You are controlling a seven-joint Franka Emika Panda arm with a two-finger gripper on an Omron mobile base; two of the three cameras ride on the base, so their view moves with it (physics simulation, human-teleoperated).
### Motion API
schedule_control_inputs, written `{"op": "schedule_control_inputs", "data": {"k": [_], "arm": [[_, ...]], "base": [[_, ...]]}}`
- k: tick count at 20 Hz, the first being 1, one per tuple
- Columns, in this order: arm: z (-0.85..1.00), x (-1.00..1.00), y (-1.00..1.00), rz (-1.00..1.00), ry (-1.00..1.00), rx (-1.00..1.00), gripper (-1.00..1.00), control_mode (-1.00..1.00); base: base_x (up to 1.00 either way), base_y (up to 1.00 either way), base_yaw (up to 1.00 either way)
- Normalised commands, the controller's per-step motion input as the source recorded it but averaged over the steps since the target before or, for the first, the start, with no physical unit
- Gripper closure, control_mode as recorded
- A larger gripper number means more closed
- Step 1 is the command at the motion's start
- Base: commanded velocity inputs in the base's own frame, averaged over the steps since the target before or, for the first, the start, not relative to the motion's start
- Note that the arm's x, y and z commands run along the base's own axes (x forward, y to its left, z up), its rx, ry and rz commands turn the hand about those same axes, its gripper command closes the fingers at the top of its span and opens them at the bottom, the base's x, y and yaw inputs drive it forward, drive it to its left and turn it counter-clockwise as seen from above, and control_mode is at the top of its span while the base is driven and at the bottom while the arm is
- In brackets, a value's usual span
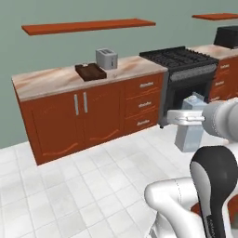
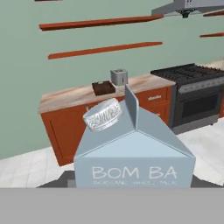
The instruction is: Take out the milk from the fridge and place it on the tray on the counter. Then take the sugar cube near the tray and place it in the tray.
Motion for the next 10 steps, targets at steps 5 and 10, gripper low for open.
{"op": "schedule_control_inputs", "data": {"k": [5,10], "arm": [[0.0,0.0,0.0,0.0,0.0,0.0,1.0,1.0],[0.0,0.0,0.0,0.0,0.0,0.0,1.0,1.0]], "base": [[0.92,0.16,0.21],[0.89,0.15,0.1]]}}
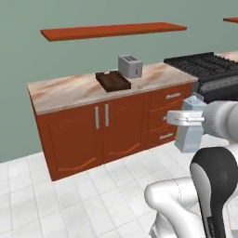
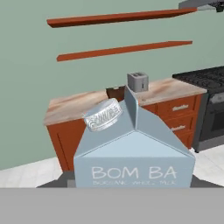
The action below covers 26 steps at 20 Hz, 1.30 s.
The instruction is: Take out the milk from the fridge and place it on the tray on the counter. Then take the sugar cube near the tray and place it in the tray.
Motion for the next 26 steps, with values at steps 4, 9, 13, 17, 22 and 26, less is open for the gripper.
{"op": "schedule_control_inputs", "data": {"k": [4,9,13,17,22,26], "arm": [[0.0,0.0,0.0,0.0,0.0,0.0,1.0,1.0],[0.0,0.0,0.0,0.0,0.0,0.0,1.0,1.0],[0.0,0.0,0.0,0.0,0.0,0.0,1.0,1.0],[0.0,0.0,0.0,0.0,0.0,0.0,1.0,1.0],[0.0,0.0,0.0,0.0,0.0,0.0,1.0,1.0],[0.0,0.0,0.0,0.0,0.0,0.0,1.0,1.0]], "base": [[0.76,0.67,0.01],[0.95,0.09,0.17],[0.79,-0.31,0.27],[0.53,-0.51,0.2],[0.13,-0.62,0.1],[0.23,-0.66,0.3]]}}
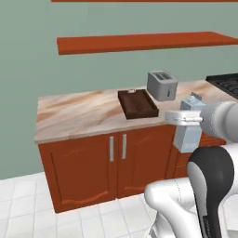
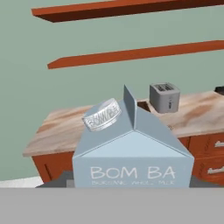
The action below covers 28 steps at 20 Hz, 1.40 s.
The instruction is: Take out the milk from the fridge and place it on the tray on the counter. Then take the sugar cube near the tray and place it in the tray.
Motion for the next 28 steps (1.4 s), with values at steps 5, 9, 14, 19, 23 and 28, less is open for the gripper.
{"op": "schedule_control_inputs", "data": {"k": [5,9,14,19,23,28], "arm": [[0.0,0.0,0.0,0.0,0.0,0.0,1.0,1.0],[0.0,0.0,0.0,0.0,0.0,0.0,1.0,1.0],[0.0,0.0,0.0,0.0,0.0,0.0,1.0,1.0],[0.0,0.0,0.0,0.0,0.0,0.0,1.0,1.0],[0.0,0.0,0.0,0.0,0.0,0.0,1.0,1.0],[0.0,0.0,0.0,0.0,0.0,0.0,1.0,1.0]], "base": [[0.34,-0.67,0.43],[0.38,-0.63,0.26],[0.4,-0.07,-0.03],[0.5,0.26,-0.2],[0.69,0.02,-0.31],[0.62,0.01,-0.18]]}}
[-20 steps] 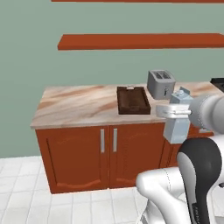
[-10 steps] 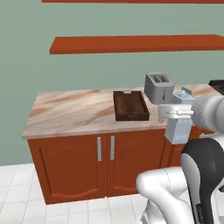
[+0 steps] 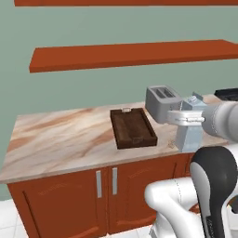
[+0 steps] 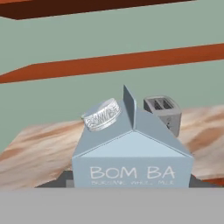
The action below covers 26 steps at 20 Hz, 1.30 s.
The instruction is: Take out the milk from the fridge and place it on the tray on the counter. Then take the sugar cube near the tray and place it in the tray.
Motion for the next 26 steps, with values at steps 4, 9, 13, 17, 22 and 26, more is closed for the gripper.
{"op": "schedule_control_inputs", "data": {"k": [4,9,13,17,22,26], "arm": [[0.0,0.0,0.0,0.0,0.0,0.0,1.0,1.0],[0.0,0.0,0.0,0.0,0.0,0.0,1.0,1.0],[0.0,0.0,0.0,0.0,0.0,0.0,1.0,1.0],[0.0,0.0,0.0,0.0,0.0,0.0,1.0,1.0],[0.0,0.0,0.0,0.0,0.0,0.0,1.0,1.0],[0.0,0.0,0.0,0.0,0.0,0.0,1.0,1.0]], "base": [[0.72,0.05,0.0],[0.54,0.0,0.0],[0.34,0.0,0.0],[0.5,0.0,0.0],[0.35,-0.03,0.0],[0.07,0.0,0.0]]}}
